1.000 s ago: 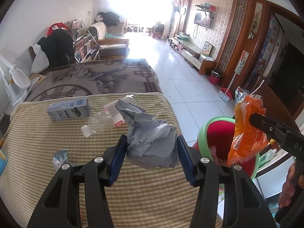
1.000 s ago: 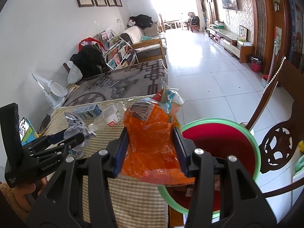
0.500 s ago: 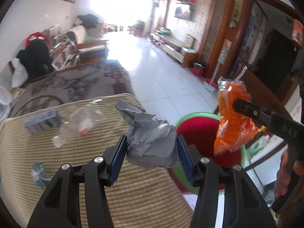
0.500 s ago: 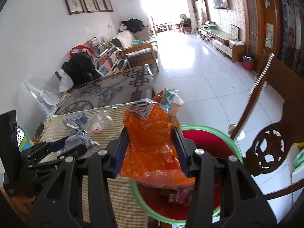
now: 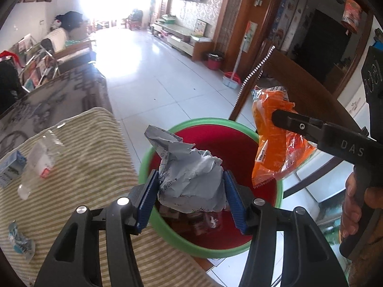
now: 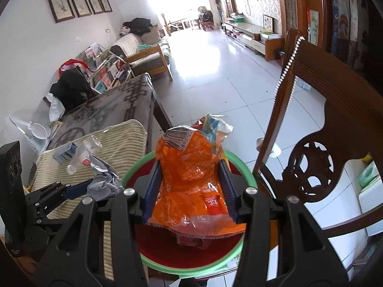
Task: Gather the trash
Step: 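Open both tools to drop the orange bag and grey paper into the bin, then move both open tools back over the table toward a blue-white wrapper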
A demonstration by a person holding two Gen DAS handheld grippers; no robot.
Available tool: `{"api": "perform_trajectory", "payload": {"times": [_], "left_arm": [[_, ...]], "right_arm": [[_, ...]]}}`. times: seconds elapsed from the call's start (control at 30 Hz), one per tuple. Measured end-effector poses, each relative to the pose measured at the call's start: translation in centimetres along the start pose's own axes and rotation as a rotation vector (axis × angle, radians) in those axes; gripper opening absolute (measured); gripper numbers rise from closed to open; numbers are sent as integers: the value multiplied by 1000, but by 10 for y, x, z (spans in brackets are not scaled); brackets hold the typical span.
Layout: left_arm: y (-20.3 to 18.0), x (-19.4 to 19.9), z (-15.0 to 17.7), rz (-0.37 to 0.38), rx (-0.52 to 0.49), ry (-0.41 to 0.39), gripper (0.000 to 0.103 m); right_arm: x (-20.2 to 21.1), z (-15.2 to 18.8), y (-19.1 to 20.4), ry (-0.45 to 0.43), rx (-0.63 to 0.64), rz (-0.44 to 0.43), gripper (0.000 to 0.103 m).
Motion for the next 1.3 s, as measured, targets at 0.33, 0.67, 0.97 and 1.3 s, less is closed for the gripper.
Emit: {"api": "perform_trajectory", "payload": {"times": [0.33,0.67,0.97,1.3], "left_arm": [[14,8,-3,-13,37,-21,74],[89,43,-4,-108,167,-89,74],[199,86,19,-230,334,-131,74],[345,109,79,-325,482,-23,75]], "right_arm": [[-10,4,-6,13,-1,18,69],[-7,-4,29,-14,-1,-26,78],[-22,-3,110,15,72,-98,79],[-47,18,232,82,141,-152,79]]}}
Point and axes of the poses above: each gripper's, at about its wrist camera, not at the fingertips, and x roughly against the way its jaws point, y to its left, z to its underside, the point moved 10 cm from there along -x, roughly the way its jaws point, and after that the axes turned 12 degrees about x, right-handed, at the moved point
